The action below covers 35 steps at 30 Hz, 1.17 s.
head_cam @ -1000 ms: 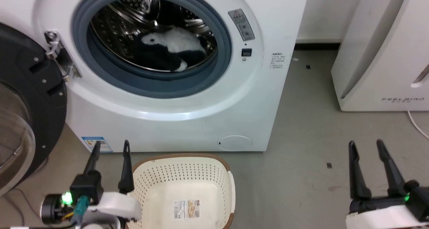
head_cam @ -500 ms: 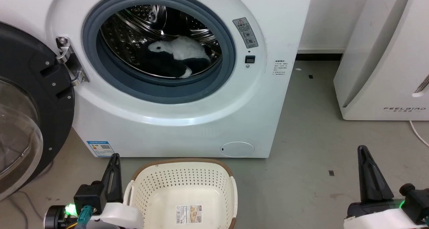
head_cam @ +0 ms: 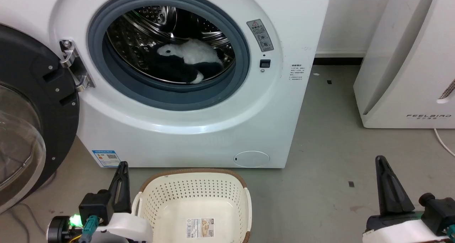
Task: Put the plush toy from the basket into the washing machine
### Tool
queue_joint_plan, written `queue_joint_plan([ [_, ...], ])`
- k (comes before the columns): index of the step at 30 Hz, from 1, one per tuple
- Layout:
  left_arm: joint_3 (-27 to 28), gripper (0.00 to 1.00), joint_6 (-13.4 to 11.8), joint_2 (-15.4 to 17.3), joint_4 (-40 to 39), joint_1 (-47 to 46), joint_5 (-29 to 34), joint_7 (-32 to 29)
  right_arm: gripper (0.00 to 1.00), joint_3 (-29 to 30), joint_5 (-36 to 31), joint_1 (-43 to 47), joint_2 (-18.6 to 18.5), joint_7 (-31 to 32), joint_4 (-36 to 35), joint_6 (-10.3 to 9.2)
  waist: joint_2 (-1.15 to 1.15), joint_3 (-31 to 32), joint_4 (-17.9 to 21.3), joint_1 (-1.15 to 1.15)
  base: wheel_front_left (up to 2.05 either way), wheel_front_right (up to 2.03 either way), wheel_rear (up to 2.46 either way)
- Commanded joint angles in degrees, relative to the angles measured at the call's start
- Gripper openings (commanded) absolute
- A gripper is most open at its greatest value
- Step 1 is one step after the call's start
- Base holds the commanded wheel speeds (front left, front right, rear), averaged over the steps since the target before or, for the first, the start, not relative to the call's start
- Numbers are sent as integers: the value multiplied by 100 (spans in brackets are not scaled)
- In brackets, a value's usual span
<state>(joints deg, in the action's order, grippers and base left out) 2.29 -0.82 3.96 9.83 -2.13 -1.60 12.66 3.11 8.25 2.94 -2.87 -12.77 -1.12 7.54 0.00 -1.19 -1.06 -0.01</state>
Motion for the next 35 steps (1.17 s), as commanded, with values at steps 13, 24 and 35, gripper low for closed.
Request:
queue_joint_plan([
  [13,-50,0,23,-31,-198,62,46,-225,0,-65,-176,-82,0,232,28,-2,0,20,18,1,0,0,0],
  [24,-70,0,30,-39,-286,79,58,-343,0,-92,-249,-106,0,349,38,-2,0,31,28,1,0,0,0],
  [35,-92,0,37,-49,-383,98,73,-472,0,-123,-329,-132,0,479,48,-2,0,44,39,1,0,0,0],
])
